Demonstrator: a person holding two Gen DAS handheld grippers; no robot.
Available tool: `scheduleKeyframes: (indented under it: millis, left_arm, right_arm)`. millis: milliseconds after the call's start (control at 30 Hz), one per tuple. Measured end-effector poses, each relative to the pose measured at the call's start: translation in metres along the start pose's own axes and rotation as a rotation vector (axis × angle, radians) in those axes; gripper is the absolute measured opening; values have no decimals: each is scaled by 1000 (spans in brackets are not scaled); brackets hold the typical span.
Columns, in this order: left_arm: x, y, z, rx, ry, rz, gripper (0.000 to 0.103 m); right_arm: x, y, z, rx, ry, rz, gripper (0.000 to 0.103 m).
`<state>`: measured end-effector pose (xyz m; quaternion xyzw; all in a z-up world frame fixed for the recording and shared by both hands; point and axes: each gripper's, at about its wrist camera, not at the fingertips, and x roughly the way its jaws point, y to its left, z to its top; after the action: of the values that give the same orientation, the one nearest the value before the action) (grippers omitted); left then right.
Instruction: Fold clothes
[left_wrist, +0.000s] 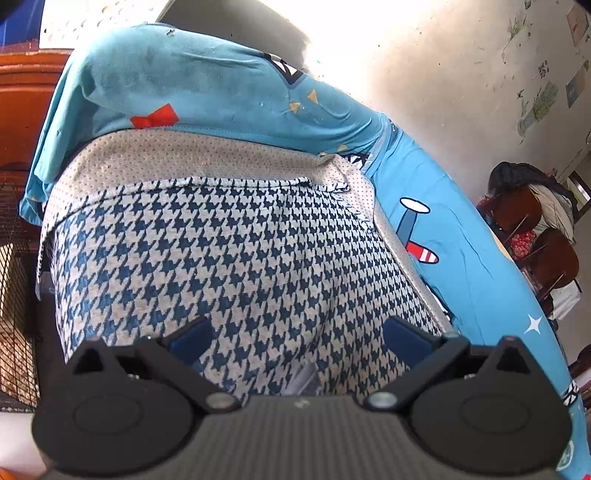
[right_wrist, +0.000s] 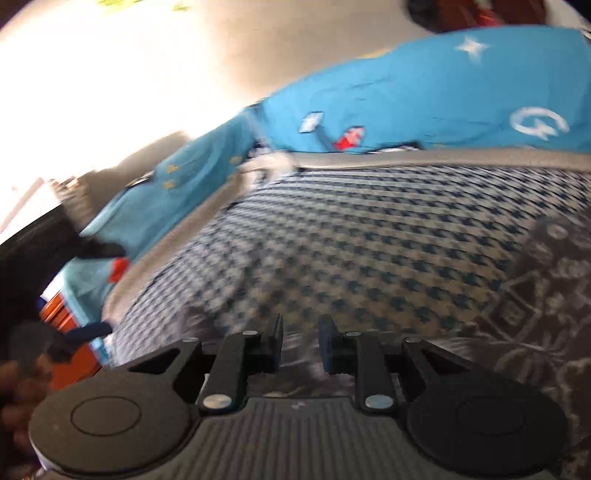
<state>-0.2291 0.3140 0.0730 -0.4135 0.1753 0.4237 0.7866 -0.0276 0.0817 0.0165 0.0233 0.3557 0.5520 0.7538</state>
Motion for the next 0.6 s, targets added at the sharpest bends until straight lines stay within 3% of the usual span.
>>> scheduleKeyframes:
  millis: [100,200,433,600]
  left_arm:
    - [-2,1,2,7,-15,13,103]
    - [-2,2,2,-2,-13,13,103]
    - [-2,6,3,-13,-10,8,103]
    - [-1,7,4,-22,-8,2,103]
  right_arm:
    - [4,28,-7,-83,34,124,23]
    - [13,45,-15,-136,70,186,23]
    - [52,67,-31,-364,119,38,24]
    - [73,70,-40,-464,148,-19,39]
